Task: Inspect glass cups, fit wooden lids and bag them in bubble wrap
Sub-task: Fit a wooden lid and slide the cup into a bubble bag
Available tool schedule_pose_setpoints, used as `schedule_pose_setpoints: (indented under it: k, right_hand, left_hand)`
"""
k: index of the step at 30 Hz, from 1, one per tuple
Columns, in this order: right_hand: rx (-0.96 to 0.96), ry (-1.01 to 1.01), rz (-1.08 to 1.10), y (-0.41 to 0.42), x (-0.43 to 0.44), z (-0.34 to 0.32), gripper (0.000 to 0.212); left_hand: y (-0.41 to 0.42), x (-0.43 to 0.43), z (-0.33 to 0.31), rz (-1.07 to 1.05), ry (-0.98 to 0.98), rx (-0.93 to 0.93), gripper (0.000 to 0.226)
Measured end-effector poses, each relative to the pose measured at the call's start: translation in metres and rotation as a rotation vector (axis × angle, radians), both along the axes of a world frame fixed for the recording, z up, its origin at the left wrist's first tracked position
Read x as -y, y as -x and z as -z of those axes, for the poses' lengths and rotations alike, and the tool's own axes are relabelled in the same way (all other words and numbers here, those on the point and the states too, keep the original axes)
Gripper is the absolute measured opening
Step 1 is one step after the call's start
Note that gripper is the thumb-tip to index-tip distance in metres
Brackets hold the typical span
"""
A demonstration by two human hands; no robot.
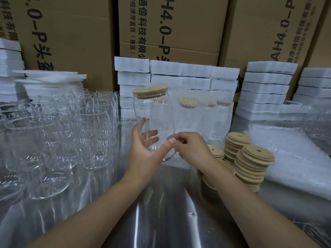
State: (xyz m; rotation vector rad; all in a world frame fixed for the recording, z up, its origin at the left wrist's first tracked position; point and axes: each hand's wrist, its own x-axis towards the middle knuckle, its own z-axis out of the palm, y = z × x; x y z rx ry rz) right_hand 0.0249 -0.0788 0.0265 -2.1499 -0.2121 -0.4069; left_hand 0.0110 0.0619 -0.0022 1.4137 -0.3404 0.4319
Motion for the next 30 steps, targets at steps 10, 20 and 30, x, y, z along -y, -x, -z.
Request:
schedule_pose_setpoints:
  k: [10,20,30]
  right_hand:
    - [0.077,-0.126,0.082,-0.002,-0.006,0.003,0.015]
    - [0.064,-0.302,-0.104,0.013,-0.018,0.002,0.059]
    - [0.169,-0.225,0.059,0.015,-0.02,0.002,0.096]
  left_hand:
    - [-0.007,-0.002,0.009,-0.077,-0.134,0.017,0.09]
    - [-0.008,-0.006,0.007,-0.111,-0.225,0.067,0.096]
    - [-0.003,-0.002,0.001,-0.059,-0.382,0.121,0.111]
